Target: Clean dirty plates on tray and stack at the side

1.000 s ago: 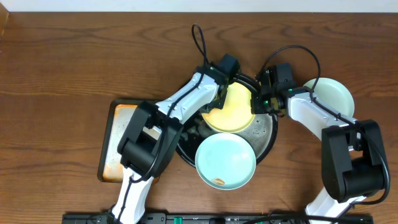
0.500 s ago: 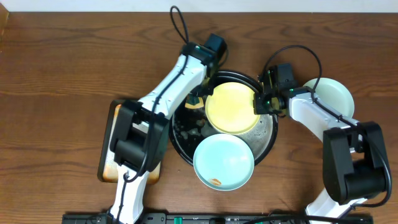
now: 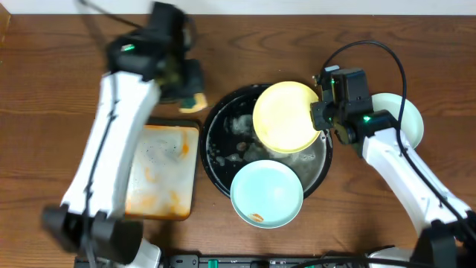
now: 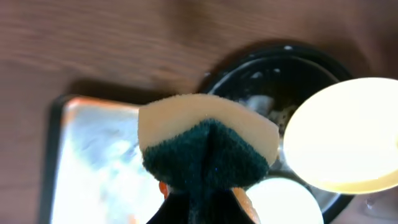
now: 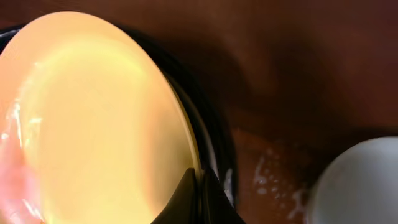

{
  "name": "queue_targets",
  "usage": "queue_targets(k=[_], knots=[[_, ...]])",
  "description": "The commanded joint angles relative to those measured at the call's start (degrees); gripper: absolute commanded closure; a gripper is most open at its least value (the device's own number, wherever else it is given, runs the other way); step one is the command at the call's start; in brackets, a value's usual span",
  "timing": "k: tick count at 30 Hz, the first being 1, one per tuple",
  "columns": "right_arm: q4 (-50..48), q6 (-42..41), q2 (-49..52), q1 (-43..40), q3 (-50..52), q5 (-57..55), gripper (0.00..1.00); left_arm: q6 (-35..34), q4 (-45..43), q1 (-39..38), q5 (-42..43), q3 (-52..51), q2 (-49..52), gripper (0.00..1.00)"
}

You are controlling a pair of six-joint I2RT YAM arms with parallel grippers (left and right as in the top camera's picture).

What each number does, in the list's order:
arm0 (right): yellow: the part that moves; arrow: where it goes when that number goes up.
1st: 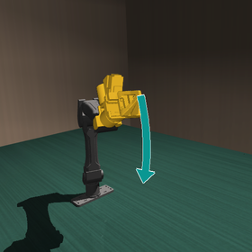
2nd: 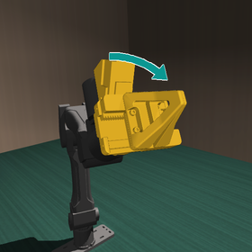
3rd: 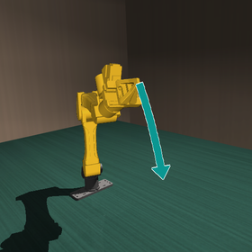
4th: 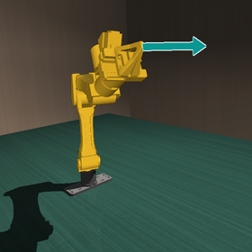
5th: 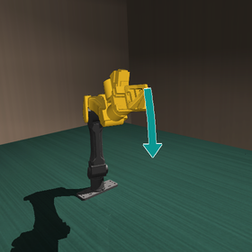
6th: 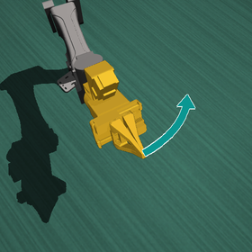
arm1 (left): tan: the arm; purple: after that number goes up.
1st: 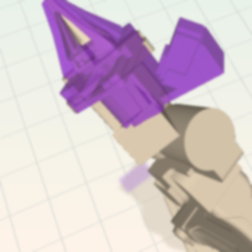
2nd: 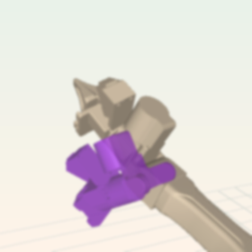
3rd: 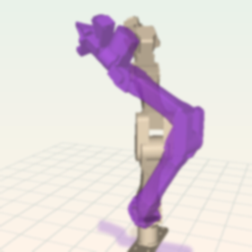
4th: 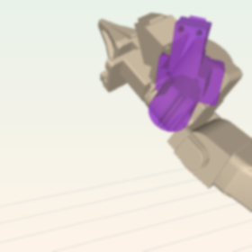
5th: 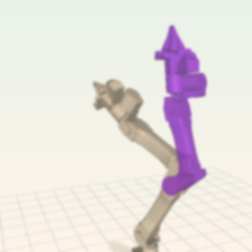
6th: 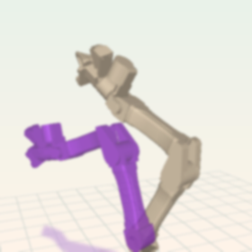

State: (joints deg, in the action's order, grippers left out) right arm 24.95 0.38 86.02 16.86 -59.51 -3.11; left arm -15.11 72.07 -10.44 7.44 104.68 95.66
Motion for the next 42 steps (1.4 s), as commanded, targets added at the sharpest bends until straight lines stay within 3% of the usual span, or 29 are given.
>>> queue_targets(k=[1,8,17,23,30,42], knots=[[0.2,4.9,-2.6,3.3,-0.2,-10.5,0.99,3.0,2.5,4.4,0.7,-2.5,-3.1,0.92],[-1.4,12.3,-4.4,14.5,-0.2,-33.3,0.99,5.1,3.8,11.4,0.7,-10.9,-8.6,0.92],[-4.4,20.6,-4.4,26.7,-0.2,-55.0,0.99,5.5,0.1,13.7,0.7,-23.1,-8.9,0.92],[-7.7,26.3,-4.4,32.1,-0.2,-66.8,0.99,5.5,-1.2,16.1,0.7,-24.4,-8.9,0.92],[-11.6,33.2,-4.4,36.6,-0.2,-72.4,0.99,6.3,-1.2,16.9,0.8,-24.4,-8.9,0.92],[-12.1,33.6,-4.4,37.0,-0.2,-73.2,0.99,6.3,-1.2,16.9,0.8,-24.4,-8.9,0.92]])
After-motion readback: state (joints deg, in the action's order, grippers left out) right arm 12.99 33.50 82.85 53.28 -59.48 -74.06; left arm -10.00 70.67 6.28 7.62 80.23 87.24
